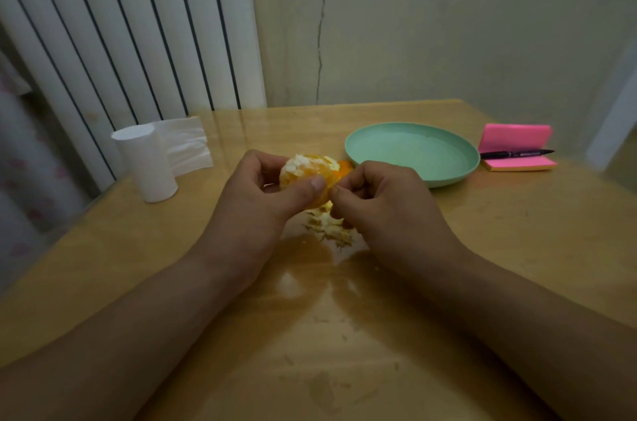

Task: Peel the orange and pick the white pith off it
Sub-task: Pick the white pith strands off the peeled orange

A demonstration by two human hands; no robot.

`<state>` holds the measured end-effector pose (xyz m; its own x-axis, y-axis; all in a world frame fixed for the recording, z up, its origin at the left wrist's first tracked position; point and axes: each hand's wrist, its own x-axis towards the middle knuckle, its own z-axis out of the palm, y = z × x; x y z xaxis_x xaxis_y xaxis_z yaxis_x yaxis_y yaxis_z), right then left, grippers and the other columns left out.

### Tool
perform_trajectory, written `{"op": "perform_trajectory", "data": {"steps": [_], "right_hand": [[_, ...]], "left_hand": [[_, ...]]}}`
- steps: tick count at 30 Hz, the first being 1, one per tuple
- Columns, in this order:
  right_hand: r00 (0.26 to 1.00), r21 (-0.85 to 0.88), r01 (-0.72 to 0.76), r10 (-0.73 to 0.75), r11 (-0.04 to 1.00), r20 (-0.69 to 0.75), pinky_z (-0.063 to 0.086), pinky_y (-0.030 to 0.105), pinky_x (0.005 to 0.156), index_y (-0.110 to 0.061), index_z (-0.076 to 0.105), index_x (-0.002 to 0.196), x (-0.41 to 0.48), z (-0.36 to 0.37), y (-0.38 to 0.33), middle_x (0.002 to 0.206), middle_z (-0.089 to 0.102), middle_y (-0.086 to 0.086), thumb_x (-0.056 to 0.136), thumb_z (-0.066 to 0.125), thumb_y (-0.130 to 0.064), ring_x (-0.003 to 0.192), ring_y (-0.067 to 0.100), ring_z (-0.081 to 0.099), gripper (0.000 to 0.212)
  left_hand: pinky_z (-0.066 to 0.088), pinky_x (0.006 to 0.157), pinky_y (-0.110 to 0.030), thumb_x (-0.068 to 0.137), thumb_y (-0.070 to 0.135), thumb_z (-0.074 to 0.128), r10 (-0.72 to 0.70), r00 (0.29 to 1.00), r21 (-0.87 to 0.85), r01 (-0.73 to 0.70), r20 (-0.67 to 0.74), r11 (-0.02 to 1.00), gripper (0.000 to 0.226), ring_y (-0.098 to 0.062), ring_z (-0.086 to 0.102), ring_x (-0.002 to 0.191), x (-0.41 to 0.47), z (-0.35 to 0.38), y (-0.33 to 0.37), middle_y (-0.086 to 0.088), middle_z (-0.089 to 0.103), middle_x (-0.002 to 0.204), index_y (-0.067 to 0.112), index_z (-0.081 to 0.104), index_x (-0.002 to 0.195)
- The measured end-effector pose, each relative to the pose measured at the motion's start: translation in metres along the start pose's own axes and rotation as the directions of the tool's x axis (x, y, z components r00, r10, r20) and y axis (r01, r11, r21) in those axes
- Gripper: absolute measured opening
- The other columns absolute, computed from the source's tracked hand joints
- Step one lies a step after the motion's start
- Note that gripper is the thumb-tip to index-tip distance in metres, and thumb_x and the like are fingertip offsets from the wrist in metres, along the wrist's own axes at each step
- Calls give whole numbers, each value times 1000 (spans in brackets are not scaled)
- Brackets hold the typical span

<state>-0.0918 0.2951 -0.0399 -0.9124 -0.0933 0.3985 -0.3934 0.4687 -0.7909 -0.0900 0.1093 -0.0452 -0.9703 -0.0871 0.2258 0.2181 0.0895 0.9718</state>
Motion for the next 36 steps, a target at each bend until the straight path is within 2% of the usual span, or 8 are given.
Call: {"op": "perform_trajectory", "data": {"steps": [8, 12, 14, 16, 24, 28, 32, 36], "right_hand": [[999, 65, 10, -7, 998, -46, 60, 49, 69, -21, 71, 81, 0, 1, -2, 71, 72, 1, 88, 74, -25, 69, 19, 69, 9], [1000, 127, -13, 15, 992, -16, 56, 32, 60, -20, 72, 85, 2, -2, 0, 74, 75, -2, 95, 69, -21, 68, 14, 69, 10], [999, 150, -36, 31, 988, 32, 50, 18, 56, -20, 73, 91, 2, -2, 1, 78, 76, -6, 101, 65, -22, 67, 6, 67, 13], [998, 161, -34, 25, 986, 56, 48, 15, 59, -22, 74, 97, 2, -2, 2, 82, 76, -7, 105, 61, -24, 70, 4, 67, 15], [999, 23, 43, -43, 999, 11, 57, 31, 69, -30, 71, 94, 0, 1, 1, 81, 74, -8, 100, 70, -38, 76, 8, 68, 10], [998, 8, 60, -60, 998, 11, 60, 34, 72, -30, 73, 96, -1, 1, 0, 81, 74, -10, 99, 72, -37, 78, 6, 70, 7], [1000, -12, 27, -27, 1000, 15, 60, 26, 71, -27, 74, 95, -1, 1, -1, 80, 75, -13, 99, 72, -37, 78, 1, 71, 11], [999, 63, -34, 33, 997, 17, 52, 14, 58, -24, 75, 95, -1, 2, -2, 79, 77, -13, 99, 72, -36, 74, 1, 72, 13]], "left_hand": [[63, 95, -42, 76, 40, 85, -17, 1000, -54, 17, -3, 998, 57, -19, 77, 108, -5, 6, 6, -2, 77, 117, 16, 63, 123], [64, 89, -38, 84, 24, 80, -158, 985, -374, 172, 69, 911, 52, -29, 76, 112, -1, 7, 9, -16, 77, 120, 2, 59, 126], [65, 89, -38, 85, 22, 78, -181, 980, -431, 198, 82, 880, 50, -29, 77, 111, 1, 6, 8, -18, 77, 120, 0, 58, 126], [64, 89, -38, 83, 22, 79, -173, 983, -438, 183, 63, 880, 52, -29, 77, 111, 3, 4, 8, -19, 76, 122, 0, 58, 125], [63, 89, -34, 83, 22, 83, -101, 995, -365, 101, 20, 925, 58, -24, 77, 111, 1, 3, 7, -13, 75, 124, 4, 57, 132], [63, 93, -36, 78, 34, 85, -55, 998, -226, 54, -1, 973, 60, -20, 76, 112, -1, 1, 5, -6, 75, 123, 13, 60, 128], [62, 96, -37, 86, 35, 86, 44, 998, -18, -45, -39, 999, 49, -12, 75, 110, -4, 1, 4, 1, 75, 121, 20, 61, 125], [62, 91, -30, 86, 33, 87, 152, 983, 102, -142, -99, 985, 45, -6, 73, 106, -8, 5, 7, 7, 72, 117, 24, 60, 122]]}}
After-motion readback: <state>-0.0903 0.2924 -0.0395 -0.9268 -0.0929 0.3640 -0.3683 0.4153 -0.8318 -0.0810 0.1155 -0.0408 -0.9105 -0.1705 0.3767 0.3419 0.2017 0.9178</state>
